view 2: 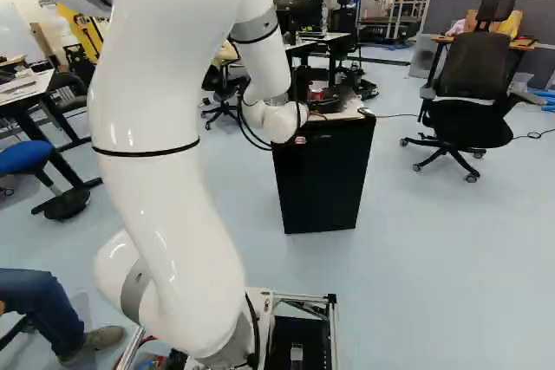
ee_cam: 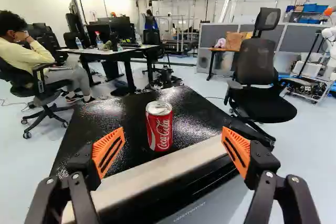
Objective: Grab a drink from the fridge
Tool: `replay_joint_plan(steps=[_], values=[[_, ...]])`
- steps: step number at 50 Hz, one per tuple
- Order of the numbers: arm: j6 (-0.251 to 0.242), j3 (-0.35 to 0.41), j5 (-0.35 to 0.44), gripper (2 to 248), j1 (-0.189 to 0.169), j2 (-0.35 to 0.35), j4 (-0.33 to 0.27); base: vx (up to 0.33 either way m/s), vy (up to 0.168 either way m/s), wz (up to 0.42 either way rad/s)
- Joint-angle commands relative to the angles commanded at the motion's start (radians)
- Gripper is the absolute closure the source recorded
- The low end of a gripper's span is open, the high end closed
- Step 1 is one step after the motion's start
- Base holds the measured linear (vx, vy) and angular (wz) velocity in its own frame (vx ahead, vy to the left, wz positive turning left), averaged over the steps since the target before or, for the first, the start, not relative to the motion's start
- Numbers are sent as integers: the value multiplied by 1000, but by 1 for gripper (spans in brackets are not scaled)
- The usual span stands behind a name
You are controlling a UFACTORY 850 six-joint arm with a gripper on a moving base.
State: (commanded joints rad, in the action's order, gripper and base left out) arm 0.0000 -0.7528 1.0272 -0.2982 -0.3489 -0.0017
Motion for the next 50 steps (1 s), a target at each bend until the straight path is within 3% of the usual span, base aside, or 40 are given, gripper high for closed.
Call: replay_joint_plan(steps=[50], values=[[0,-134,0,3,19,-155,0,0,0,0]])
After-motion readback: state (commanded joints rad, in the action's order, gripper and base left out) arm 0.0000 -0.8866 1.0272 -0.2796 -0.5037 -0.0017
